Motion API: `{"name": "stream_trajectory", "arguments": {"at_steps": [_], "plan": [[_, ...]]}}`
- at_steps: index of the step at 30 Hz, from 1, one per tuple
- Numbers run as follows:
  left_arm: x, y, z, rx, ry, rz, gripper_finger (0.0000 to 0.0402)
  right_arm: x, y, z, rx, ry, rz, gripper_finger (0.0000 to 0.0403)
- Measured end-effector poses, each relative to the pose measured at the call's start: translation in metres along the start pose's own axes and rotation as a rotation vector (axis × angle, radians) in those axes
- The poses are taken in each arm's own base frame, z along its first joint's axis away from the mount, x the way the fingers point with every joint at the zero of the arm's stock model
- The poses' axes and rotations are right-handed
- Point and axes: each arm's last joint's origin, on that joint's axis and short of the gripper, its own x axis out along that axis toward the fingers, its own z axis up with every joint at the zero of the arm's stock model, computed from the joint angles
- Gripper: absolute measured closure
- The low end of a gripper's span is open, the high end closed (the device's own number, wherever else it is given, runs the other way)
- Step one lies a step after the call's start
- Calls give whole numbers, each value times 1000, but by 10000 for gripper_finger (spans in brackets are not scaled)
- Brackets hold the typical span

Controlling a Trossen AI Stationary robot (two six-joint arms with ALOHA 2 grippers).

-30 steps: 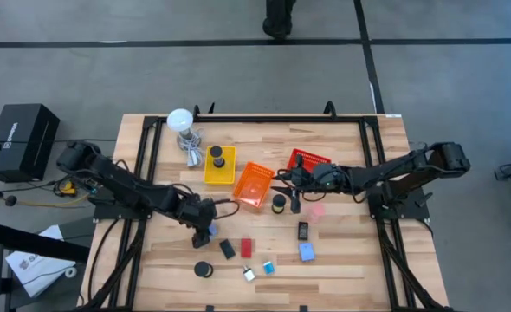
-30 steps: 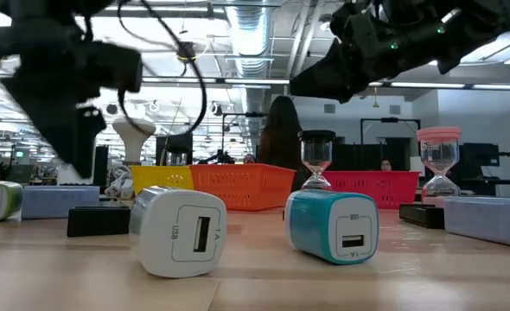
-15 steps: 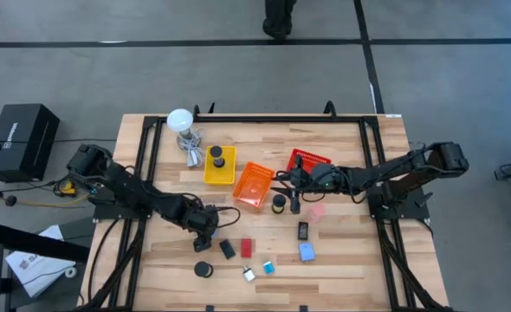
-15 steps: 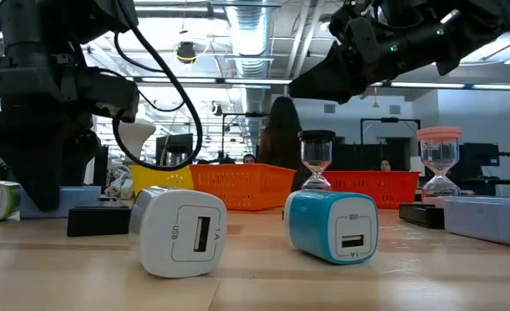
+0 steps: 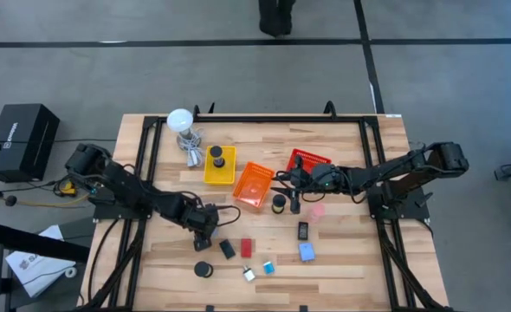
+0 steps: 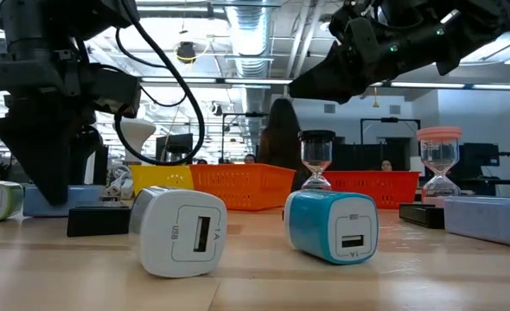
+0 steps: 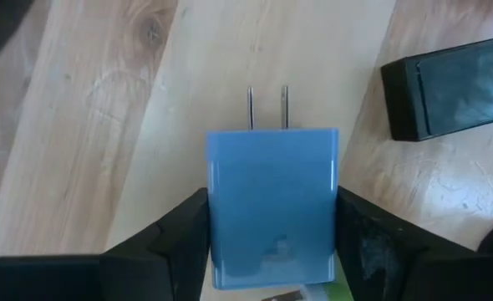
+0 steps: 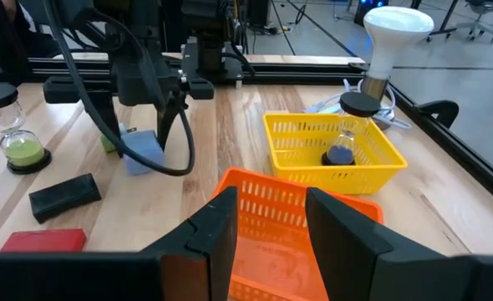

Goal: Pick & Place Office items
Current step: Put the left light blue charger adapter into the orange bin

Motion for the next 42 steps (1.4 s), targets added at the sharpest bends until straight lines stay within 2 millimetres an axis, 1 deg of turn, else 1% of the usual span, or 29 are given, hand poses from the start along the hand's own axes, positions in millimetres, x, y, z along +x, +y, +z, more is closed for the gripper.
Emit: {"name": "stream_trajectory", "arguments": {"at_steps": [3, 5, 9, 12, 15, 17, 19, 23, 25, 28, 32, 36, 38, 42], "plan": [[-6, 1, 2, 12, -43, 12, 186, 0, 0, 0, 0, 0, 0, 269], [-13, 2, 4, 23, -90, 20, 178, 0, 0, 0, 0, 0, -1, 269], [-32, 14, 16, -13, -211, 39, 190, -1, 0, 2, 2, -11, 0, 269], [-46, 27, 30, -27, -337, 65, 199, -5, -1, 6, 4, -23, -1, 269], [-56, 39, 49, 14, -480, 57, 193, -12, -2, 12, 7, -41, -1, 269], [-62, 46, 63, 63, -579, 46, 185, -18, -3, 16, 7, -36, -1, 269], [-62, 54, 76, 101, -649, 41, 183, -25, -4, 19, 8, -33, -1, 269], [-55, 76, 95, 93, -713, 85, 192, -38, -6, 22, 2, 7, 0, 269], [-47, 87, 103, 103, -726, 90, 193, -43, -7, 24, 1, 11, 0, 269], [-33, 96, 110, 138, -715, 92, 189, -49, -8, 26, 0, 18, 0, 269], [-11, 103, 116, 135, -654, 100, 186, -52, -8, 26, -2, 28, 1, 269], [9, 105, 121, 133, -601, 110, 186, -51, -10, 26, 0, 30, -7, 269], [16, 105, 123, 133, -583, 113, 181, -51, -12, 25, 1, 38, -13, 269], [23, 105, 124, 148, -563, 111, 169, -51, -12, 24, -1, 51, -14, 269]]}}
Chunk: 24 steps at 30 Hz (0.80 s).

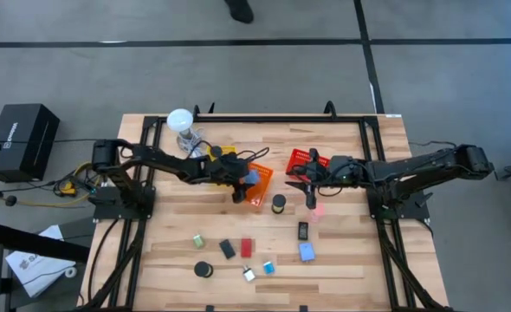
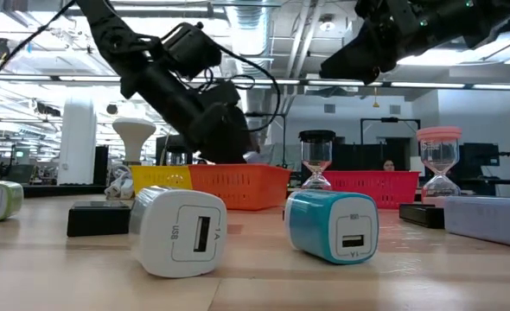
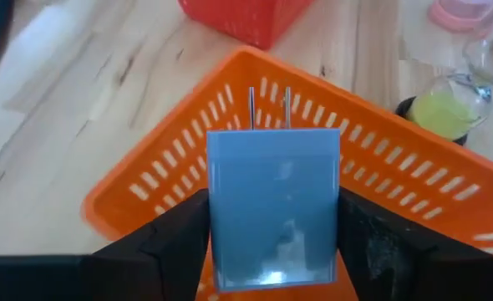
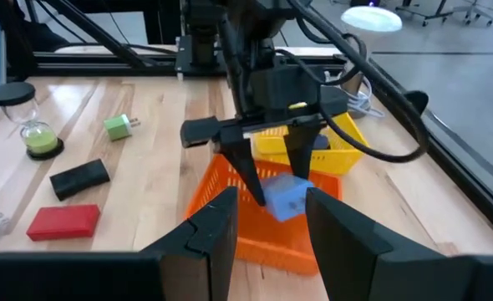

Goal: Pick & Place Office items
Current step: Put the left light blue charger adapter into the orange bin, then put the bottom black sand timer into the yellow bin

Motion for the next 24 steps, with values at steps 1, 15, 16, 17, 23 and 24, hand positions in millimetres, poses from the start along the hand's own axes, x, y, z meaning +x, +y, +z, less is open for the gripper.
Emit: {"name": "stream_trajectory", "arguments": {"at_steps": [1, 15, 16, 17, 23, 24], "plan": [[0, 0, -1, 5, 5, 1, 166, 0, 0, 0, 0, 0, 0, 269], [-24, -5, 19, 50, -99, -14, 151, 0, 0, -1, -2, 12, -2, 269], [-31, -7, 24, 58, -124, -22, 152, 0, 0, -1, -2, 12, -2, 269], [-40, -9, 28, 63, -140, -31, 153, 0, 0, -1, -2, 12, -1, 269], [-98, -35, 43, 90, -233, -132, 155, 0, 0, -3, 10, 29, -1, 269], [-107, -42, 44, 95, -240, -158, 155, 0, 0, -3, 10, 29, -1, 269]]}}
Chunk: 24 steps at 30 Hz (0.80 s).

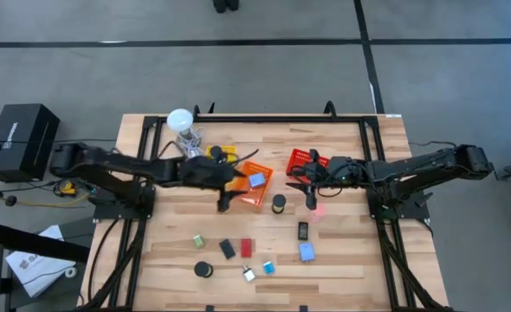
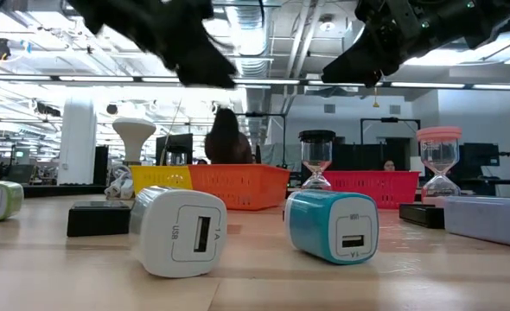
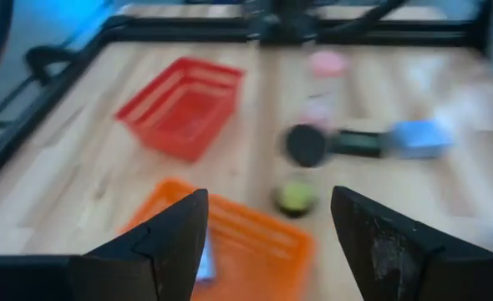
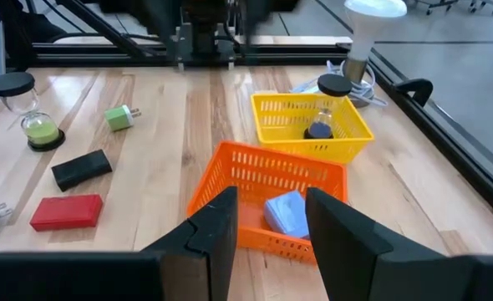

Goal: Pick & Place Office items
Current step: Put the bottom black sand timer into the yellow bin

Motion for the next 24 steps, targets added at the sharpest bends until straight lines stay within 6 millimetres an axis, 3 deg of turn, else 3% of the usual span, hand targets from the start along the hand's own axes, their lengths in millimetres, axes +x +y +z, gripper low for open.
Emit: {"name": "stream_trajectory", "arguments": {"at_steps": [7, 14, 24], "plan": [[-33, -51, 0, -34, 20, -131, 158, 0, 0, 0, 1, -1, 3, 269], [-39, -96, -15, -51, 78, -202, 158, 0, 0, 0, 4, -1, 3, 269], [-46, -140, -38, -109, 152, -252, 147, 0, 0, 0, 12, 1, 3, 269]]}}
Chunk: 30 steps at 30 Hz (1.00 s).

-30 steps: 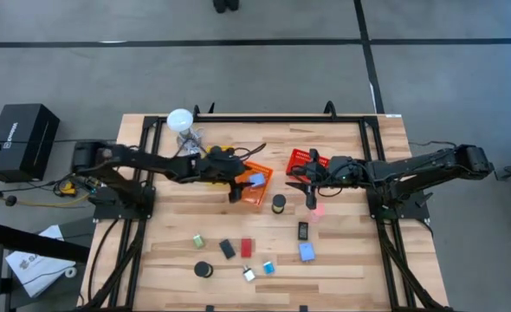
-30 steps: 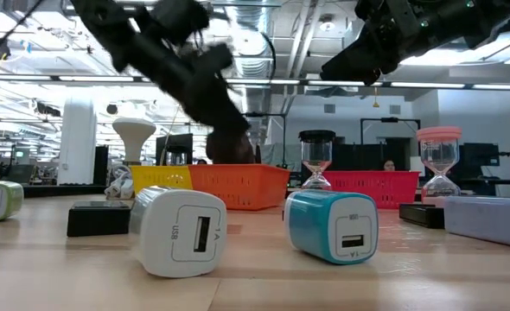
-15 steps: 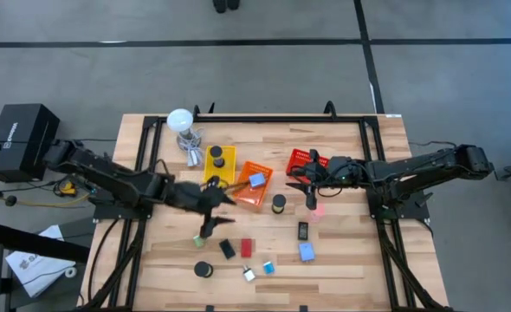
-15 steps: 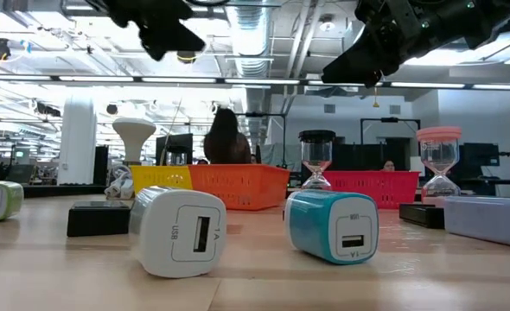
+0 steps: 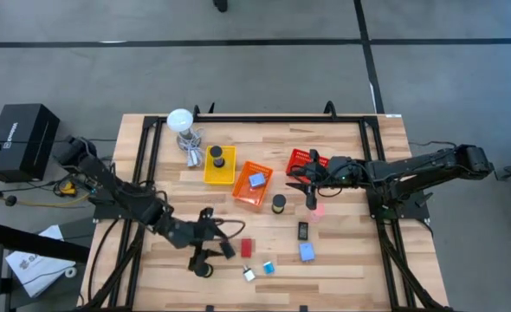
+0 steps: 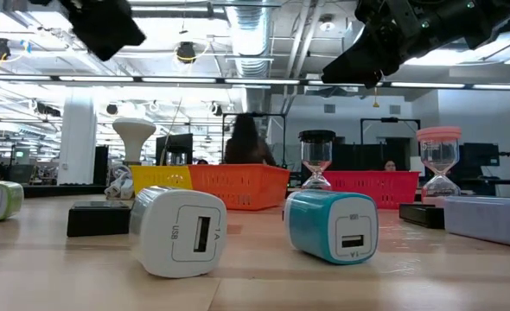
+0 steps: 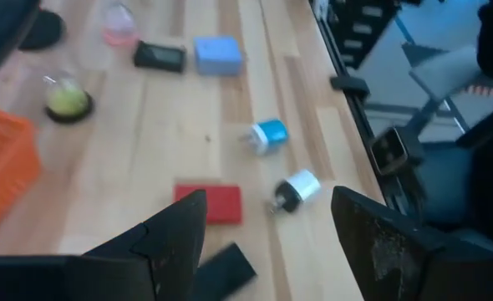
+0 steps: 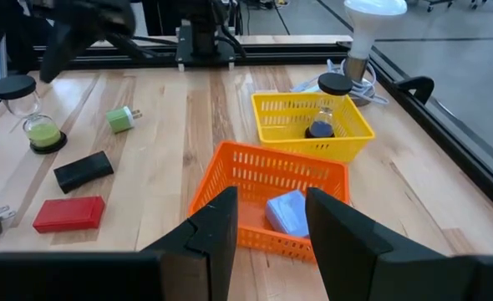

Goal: Pick & Place Office items
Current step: Put the bottom black sand timer into the yellow bin

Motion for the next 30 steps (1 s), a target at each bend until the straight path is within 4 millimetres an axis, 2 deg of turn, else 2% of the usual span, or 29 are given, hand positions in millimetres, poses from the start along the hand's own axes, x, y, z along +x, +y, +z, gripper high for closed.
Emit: {"name": "stream_trajectory", "arguments": {"at_steps": [13, 30], "plan": [[10, -36, -39, 141, 122, -61, 116, 0, 0, -1, 133, 6, 1, 269], [5, -42, -50, 56, 186, -47, 116, 0, 0, -1, 102, 6, 1, 269]]}}
